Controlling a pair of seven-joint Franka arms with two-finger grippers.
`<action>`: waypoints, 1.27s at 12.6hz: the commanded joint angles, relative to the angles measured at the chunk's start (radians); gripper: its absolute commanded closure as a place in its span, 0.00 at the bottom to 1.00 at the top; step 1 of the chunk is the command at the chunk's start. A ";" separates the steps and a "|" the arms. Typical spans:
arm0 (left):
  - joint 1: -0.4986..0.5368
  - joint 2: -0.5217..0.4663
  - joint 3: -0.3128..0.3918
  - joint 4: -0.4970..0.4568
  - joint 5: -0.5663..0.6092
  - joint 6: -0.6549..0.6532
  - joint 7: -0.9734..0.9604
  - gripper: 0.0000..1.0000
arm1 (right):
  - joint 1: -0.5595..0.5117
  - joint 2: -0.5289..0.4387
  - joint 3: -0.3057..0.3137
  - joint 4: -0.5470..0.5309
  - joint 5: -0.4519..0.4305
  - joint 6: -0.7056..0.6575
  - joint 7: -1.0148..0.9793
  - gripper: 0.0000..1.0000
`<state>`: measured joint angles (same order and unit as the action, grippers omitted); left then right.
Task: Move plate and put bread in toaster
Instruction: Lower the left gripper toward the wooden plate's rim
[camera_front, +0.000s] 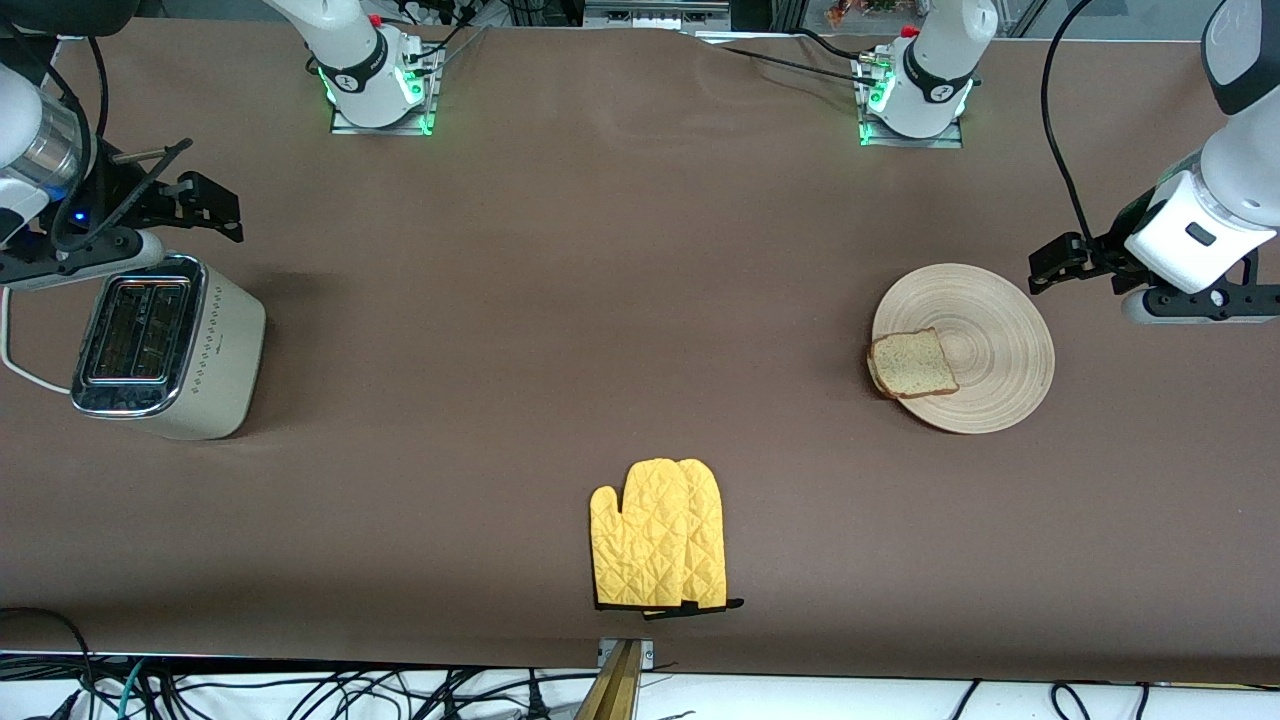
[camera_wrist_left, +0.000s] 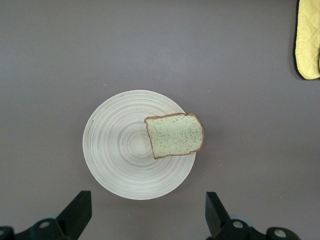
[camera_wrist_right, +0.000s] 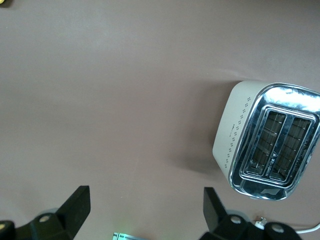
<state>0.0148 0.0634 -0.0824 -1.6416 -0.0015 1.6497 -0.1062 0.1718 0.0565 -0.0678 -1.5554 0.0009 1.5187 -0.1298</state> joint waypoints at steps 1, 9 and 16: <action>0.001 0.007 -0.007 0.020 0.025 -0.016 -0.003 0.00 | -0.009 -0.003 0.010 0.011 0.001 -0.005 -0.013 0.00; 0.140 0.076 -0.005 0.031 -0.076 -0.017 0.109 0.00 | -0.009 -0.001 0.010 0.008 0.002 0.002 -0.013 0.00; 0.430 0.260 -0.005 0.031 -0.279 -0.024 0.503 0.00 | -0.009 -0.001 0.008 0.006 0.004 0.003 -0.013 0.00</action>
<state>0.3709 0.2598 -0.0767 -1.6404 -0.2126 1.6476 0.2681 0.1718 0.0569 -0.0669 -1.5555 0.0013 1.5206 -0.1303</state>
